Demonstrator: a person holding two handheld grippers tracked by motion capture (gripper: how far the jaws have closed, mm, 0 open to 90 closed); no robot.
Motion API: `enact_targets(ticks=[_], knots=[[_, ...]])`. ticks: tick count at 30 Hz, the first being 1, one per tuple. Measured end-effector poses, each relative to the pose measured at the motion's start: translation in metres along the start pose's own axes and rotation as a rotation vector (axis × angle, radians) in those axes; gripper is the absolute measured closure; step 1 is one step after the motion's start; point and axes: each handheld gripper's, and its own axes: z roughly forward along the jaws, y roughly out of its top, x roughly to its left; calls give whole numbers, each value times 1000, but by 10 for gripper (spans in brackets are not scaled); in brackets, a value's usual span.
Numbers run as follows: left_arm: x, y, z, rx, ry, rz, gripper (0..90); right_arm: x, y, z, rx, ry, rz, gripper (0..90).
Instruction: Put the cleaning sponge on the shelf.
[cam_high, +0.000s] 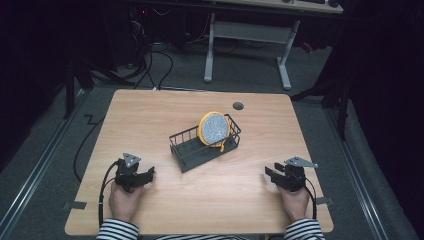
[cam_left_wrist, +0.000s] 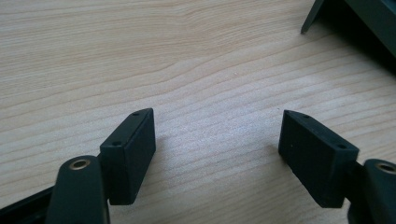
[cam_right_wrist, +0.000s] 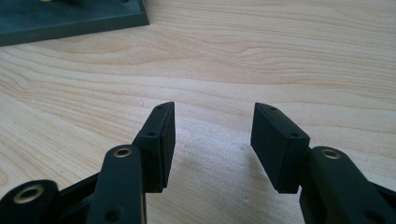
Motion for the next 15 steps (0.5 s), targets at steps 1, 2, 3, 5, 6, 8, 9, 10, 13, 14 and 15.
enact_targets(ticks=[1,2,3,5,6,8,9,10,13,14,15], knots=[[0,0,0,0,0,0,280,1,0,1,4,1,-1,502],[0,0,0,0,0,0,280,1,-1,2,7,-1,-6,500],[0,0,0,0,0,0,280,2,-1,2,12,-4,-4,499],[0,0,0,0,0,0,280,2,-1,3,14,-10,-10,498],[0,0,0,0,0,0,280,3,-1,3,12,-11,-9,498],[0,0,0,0,0,0,280,3,-1,3,18,-19,-18,496],[0,0,0,0,0,0,280,4,-1,4,24,-20,-20,494],[0,0,0,0,0,0,280,4,0,4,27,-23,-29,491],[0,0,0,0,0,0,280,6,0,6,51,-32,-34,479],[0,0,0,0,0,1,280,7,0,6,50,-37,-43,474],[0,0,0,0,0,0,280,7,0,6,53,-40,-51,468]])
